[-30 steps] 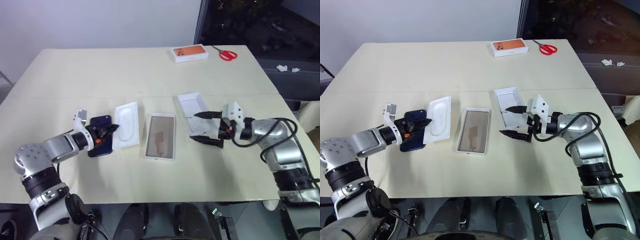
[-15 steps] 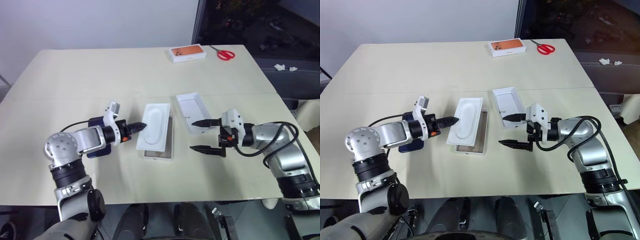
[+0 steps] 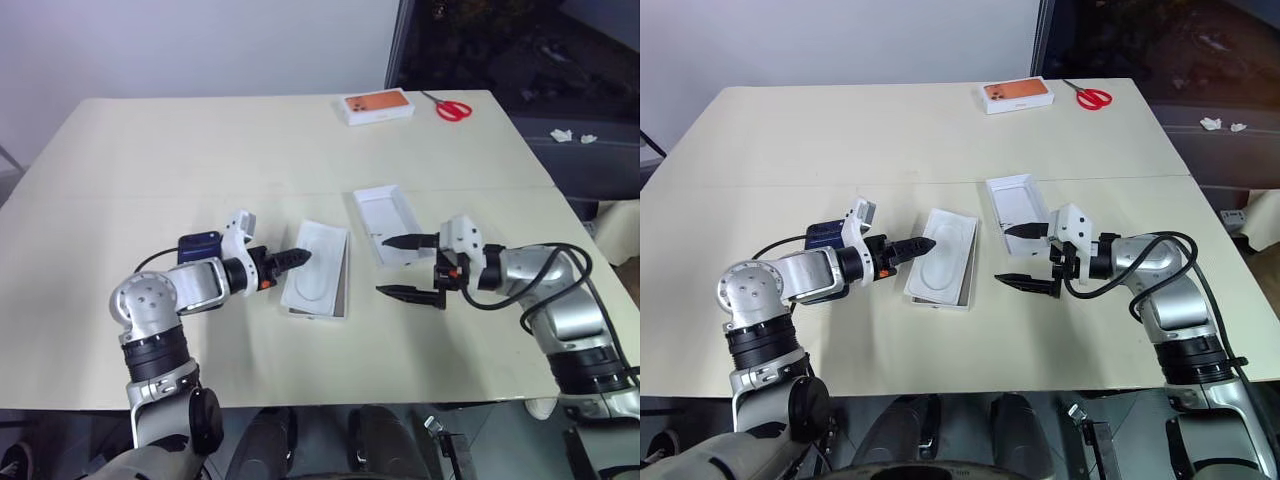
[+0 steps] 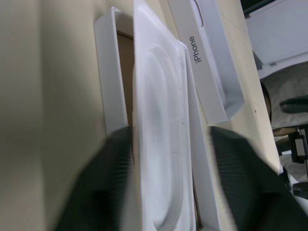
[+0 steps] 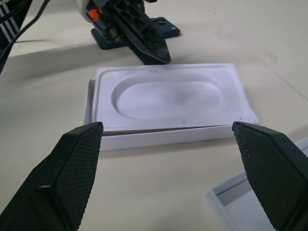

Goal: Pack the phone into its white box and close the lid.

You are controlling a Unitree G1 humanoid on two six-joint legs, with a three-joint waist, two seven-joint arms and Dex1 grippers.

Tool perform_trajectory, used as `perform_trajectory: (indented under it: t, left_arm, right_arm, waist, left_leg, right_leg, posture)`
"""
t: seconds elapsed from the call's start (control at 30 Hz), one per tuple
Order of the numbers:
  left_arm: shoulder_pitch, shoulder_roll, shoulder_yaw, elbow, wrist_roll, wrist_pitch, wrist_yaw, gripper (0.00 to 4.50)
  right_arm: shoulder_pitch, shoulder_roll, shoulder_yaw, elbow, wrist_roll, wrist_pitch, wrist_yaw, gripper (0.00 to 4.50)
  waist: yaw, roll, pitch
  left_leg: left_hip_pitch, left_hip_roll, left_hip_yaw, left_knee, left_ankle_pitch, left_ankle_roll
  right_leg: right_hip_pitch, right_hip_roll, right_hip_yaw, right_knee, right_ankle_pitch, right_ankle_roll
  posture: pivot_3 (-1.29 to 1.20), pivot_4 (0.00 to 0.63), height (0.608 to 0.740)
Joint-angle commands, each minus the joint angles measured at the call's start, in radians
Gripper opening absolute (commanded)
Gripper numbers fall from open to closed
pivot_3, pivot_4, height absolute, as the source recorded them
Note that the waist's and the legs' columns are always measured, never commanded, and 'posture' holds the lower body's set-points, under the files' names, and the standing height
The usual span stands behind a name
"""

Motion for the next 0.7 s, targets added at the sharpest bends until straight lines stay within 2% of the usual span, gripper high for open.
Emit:
perform_trajectory:
  t: [0.03,0.1,0.23,0.4,0.5,0.67,0.7]
  left_arm:
    - [-0.025,0.021,0.039,-0.04,-0.027,0.032,-0.015,3.43]
    - [-0.036,0.034,0.06,-0.039,-0.035,0.048,-0.02,3.43]
    - [-0.015,0.141,0.036,-0.072,-0.089,0.054,-0.081,3.43]
    - [0.118,0.402,-0.116,-0.229,0.03,-0.269,-0.363,3.43]
    - [0.19,0.493,-0.142,-0.219,0.13,-0.493,-0.492,3.5]
    - [0.31,0.566,-0.161,-0.141,0.294,-0.822,-0.65,3.5]
    - [0.327,0.575,-0.166,-0.13,0.31,-0.852,-0.67,3.5]
  right_arm:
    - [-0.021,0.01,-0.009,0.0,0.002,-0.018,-0.002,4.5]
    - [-0.027,0.016,-0.008,0.005,0.001,-0.023,-0.007,4.5]
    - [-0.074,0.073,-0.018,0.001,0.019,0.008,-0.069,4.5]
    - [-0.135,0.178,0.015,-0.045,-0.018,0.053,-0.212,4.5]
    - [-0.149,0.21,0.075,-0.078,-0.082,0.054,-0.264,3.66]
    - [-0.173,0.269,0.201,-0.089,-0.207,0.102,-0.362,1.01]
    - [-0.176,0.274,0.227,-0.081,-0.246,0.096,-0.38,0.64]
  waist:
    - [-0.002,0.0,0.0]
    - [-0.002,0.0,0.0]
    - [-0.008,0.0,0.0]
    - [-0.006,0.0,0.0]
    - [0.002,0.001,0.0]
    - [-0.002,0.001,0.0]
    - [-0.002,0.001,0.0]
  left_leg:
    - [0.0,0.0,0.0,0.0,0.0,0.0]
    - [0.0,0.0,0.0,0.0,0.0,0.0]
    - [0.0,0.001,0.0,0.0,0.0,-0.001]
    - [0.0,0.001,0.0,-0.002,0.002,-0.003]
    - [0.0,0.001,0.0,-0.002,0.002,-0.003]
    - [0.0,0.0,0.0,-0.003,0.001,-0.002]
    - [0.0,0.0,0.0,-0.004,0.001,-0.002]
  right_leg:
    - [0.0,0.0,0.0,0.0,0.0,0.0]
    - [0.0,0.0,0.0,0.0,0.0,0.0]
    - [-0.001,0.001,0.001,0.0,0.0,0.0]
    - [-0.002,0.002,0.002,0.0,0.0,0.0]
    - [-0.002,0.001,0.001,-0.001,0.0,-0.001]
    - [-0.002,-0.001,0.001,-0.001,0.0,-0.001]
    - [-0.002,-0.001,0.001,-0.001,0.0,-0.001]
  posture:
    - [0.0,0.15,0.74]
    - [0.0,0.15,0.74]
    - [0.0,0.15,0.74]
    - [0.0,0.15,0.74]
    - [0.0,0.15,0.74]
    - [0.0,0.15,0.74]
    - [0.0,0.15,0.74]
